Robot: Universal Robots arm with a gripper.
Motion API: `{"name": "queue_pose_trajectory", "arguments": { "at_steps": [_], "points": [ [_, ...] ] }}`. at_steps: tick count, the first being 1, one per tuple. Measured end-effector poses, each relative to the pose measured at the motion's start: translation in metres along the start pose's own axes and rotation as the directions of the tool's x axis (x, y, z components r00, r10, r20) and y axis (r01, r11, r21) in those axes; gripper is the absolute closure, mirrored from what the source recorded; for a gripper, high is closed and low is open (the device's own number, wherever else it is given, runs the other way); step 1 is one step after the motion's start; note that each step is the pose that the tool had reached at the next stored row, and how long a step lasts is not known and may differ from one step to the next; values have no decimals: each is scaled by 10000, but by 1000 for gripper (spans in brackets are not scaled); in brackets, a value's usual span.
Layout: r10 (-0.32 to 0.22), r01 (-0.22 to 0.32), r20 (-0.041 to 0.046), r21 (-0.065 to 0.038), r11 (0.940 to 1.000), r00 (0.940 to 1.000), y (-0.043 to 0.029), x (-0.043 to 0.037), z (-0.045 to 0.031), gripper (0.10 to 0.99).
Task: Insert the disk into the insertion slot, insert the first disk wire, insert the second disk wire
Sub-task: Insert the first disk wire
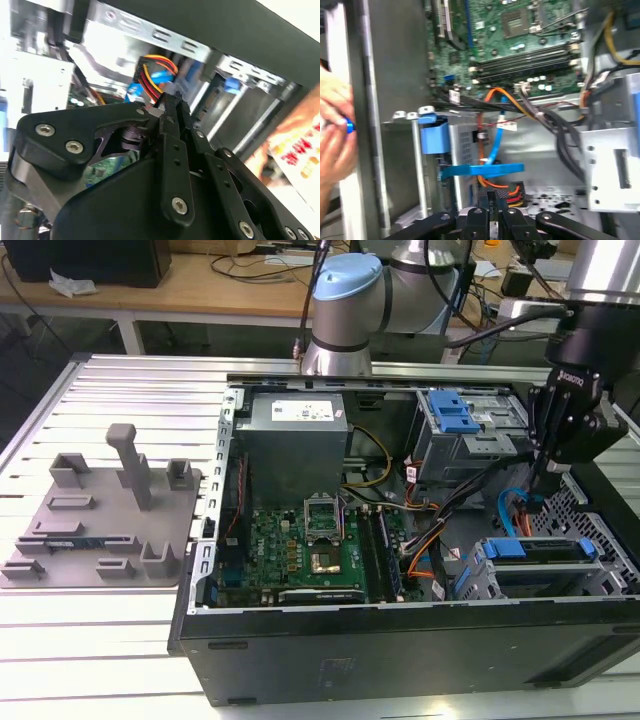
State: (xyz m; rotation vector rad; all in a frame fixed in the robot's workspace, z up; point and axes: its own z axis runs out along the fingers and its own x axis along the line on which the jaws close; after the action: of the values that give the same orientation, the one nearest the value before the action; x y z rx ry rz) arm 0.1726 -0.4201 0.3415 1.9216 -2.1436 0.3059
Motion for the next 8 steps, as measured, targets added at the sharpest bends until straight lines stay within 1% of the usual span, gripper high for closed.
{"name": "queue_pose_trajectory", "arguments": {
  "at_steps": [1,2,3,4,5,6,8],
  "points": [
    [-7,8,195,-19,10000,9998,-6,7,2,922],
    [-13,14,351,-36,10000,9994,-11,19,5,922],
    [-20,22,536,-54,10000,9986,-21,44,13,922],
    [-24,29,642,-65,10000,9979,-30,78,22,922],
    [-28,33,696,-70,10000,9976,-35,102,30,922],
    [-28,33,725,-73,10000,9974,-38,126,37,922],
    [-29,35,767,-77,10000,9970,-48,226,54,922]
  ]
}}
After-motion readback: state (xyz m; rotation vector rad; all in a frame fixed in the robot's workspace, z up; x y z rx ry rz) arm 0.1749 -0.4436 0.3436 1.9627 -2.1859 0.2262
